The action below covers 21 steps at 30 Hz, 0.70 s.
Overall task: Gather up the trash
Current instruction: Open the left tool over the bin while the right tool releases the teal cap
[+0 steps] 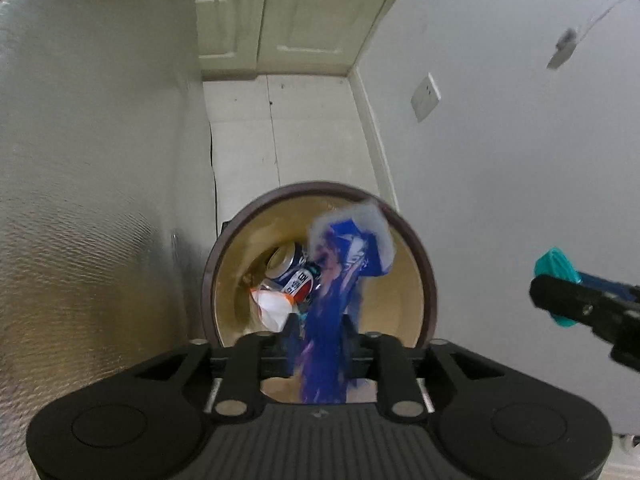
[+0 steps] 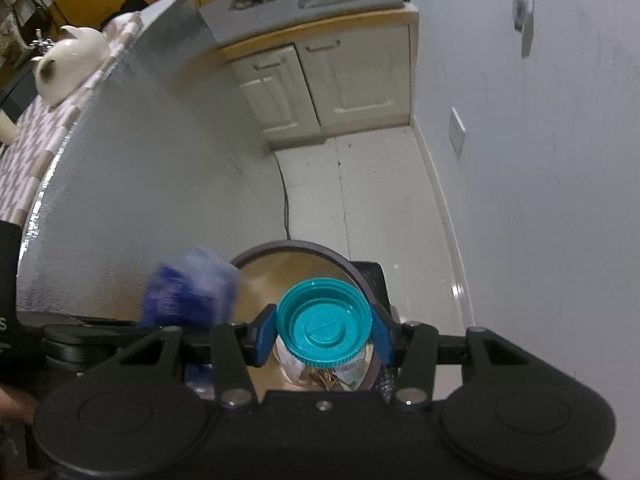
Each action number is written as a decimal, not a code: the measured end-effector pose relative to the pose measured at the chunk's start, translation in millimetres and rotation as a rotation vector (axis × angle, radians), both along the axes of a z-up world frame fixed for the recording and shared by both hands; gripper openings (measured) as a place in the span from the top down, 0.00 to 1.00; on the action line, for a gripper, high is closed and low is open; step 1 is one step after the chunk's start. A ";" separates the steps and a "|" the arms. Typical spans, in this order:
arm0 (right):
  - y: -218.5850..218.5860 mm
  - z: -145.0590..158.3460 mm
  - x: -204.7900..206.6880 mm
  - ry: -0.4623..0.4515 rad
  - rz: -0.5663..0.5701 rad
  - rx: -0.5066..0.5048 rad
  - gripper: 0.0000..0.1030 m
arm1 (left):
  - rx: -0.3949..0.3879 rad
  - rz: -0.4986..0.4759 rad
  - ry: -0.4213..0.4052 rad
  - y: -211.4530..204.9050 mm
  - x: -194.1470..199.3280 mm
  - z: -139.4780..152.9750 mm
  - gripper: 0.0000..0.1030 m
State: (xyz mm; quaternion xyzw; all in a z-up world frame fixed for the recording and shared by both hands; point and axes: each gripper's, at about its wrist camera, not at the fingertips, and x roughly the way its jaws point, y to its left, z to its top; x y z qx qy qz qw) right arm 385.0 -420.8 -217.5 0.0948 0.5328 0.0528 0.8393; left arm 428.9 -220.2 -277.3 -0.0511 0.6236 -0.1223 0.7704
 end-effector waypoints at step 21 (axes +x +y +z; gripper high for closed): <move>12.3 -68.3 22.4 0.139 0.020 0.057 0.50 | 0.068 -0.017 0.095 25.3 -6.4 -31.6 0.44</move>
